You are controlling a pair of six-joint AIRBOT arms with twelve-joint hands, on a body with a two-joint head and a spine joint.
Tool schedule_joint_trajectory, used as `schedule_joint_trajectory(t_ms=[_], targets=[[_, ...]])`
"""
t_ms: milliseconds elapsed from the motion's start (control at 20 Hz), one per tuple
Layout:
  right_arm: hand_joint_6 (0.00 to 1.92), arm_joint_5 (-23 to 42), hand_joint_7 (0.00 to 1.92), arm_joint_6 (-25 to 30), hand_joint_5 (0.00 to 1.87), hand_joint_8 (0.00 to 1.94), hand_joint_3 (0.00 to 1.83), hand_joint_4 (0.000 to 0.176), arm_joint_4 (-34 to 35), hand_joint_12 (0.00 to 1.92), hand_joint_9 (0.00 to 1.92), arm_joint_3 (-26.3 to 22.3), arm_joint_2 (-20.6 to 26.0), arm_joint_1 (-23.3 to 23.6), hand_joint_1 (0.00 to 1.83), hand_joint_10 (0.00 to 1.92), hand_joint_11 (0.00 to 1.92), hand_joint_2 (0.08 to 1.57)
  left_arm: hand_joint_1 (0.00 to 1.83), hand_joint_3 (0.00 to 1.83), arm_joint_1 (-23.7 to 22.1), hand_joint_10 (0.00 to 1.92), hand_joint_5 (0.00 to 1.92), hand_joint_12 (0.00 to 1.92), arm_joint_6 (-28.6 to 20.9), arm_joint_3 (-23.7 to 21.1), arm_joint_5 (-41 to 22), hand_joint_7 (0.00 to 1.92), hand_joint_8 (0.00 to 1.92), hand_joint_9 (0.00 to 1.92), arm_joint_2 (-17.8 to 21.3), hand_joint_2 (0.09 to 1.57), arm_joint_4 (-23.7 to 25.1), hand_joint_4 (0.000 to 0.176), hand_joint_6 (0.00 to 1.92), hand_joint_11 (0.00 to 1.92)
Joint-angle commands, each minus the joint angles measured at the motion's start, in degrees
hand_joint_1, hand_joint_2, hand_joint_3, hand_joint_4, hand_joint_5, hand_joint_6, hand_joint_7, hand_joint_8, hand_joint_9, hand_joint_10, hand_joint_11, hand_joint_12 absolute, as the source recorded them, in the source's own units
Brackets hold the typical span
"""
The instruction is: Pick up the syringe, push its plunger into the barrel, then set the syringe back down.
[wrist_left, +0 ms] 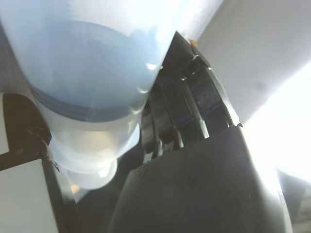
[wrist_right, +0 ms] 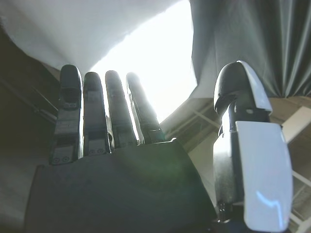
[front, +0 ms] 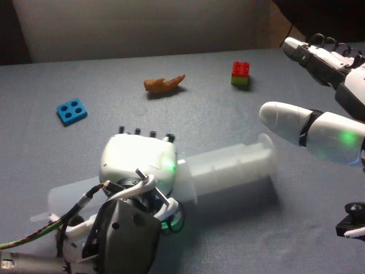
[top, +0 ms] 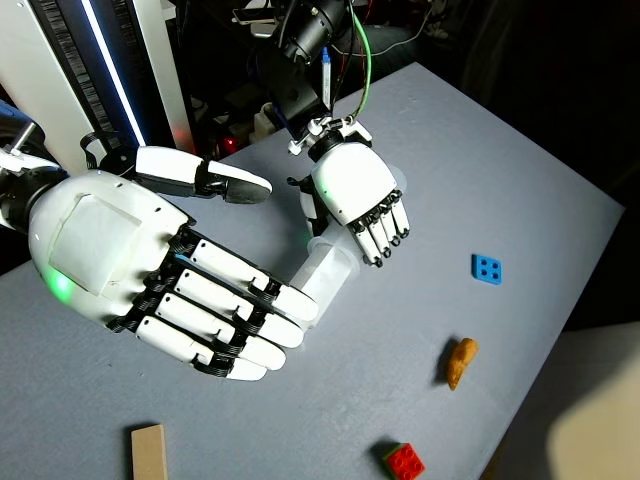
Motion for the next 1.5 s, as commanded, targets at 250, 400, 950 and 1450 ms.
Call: schedule_joint_trajectory(t_ms=[250, 400, 950, 1450], targets=[[0.00, 8.34, 0.12, 0.63, 0.13, 0.00, 0.00, 0.000, -3.03, 0.58, 0.11, -0.37, -0.19, 0.43, 0.23, 0.00, 0.00, 1.09, 1.49, 0.00, -0.25, 1.21, 0.85, 1.58, -11.04, 1.40, 6.07, 0.79, 1.22, 0.90, 3.18, 1.14, 14.92, 0.000, 0.99, 0.80], [0.00, 11.83, 0.11, 0.95, 0.11, 0.00, 0.00, 0.000, -0.64, 0.55, 0.10, -1.27, -0.56, 0.56, 0.21, 0.00, 0.00, 1.10, 1.49, 0.00, -2.05, 1.20, 0.85, 1.54, -11.30, 2.49, 11.01, 0.80, 1.19, 0.91, 5.22, 1.13, 17.30, 0.000, 0.98, 0.86], [0.00, 17.37, 0.12, 9.31, 0.13, 0.00, 0.00, 0.000, 9.12, 0.63, 0.12, -7.81, -1.06, -0.07, 0.23, 0.00, 0.00, 1.10, 1.49, 0.00, -6.34, 1.24, 0.86, 1.54, -11.35, 3.35, 22.02, 0.77, 1.23, 0.88, 12.25, 1.14, 22.26, 0.000, 0.96, 0.85], [0.00, 18.04, 0.12, 21.58, 0.12, 0.00, 0.00, 0.000, 21.19, 0.64, 0.12, -9.30, -2.82, 1.44, 0.21, 0.00, 0.00, 1.10, 1.49, 0.00, -10.57, 1.20, 0.82, 1.54, -9.84, 3.47, 26.73, 0.82, 1.17, 0.90, 14.59, 1.13, 22.25, 0.000, 1.01, 0.88]])
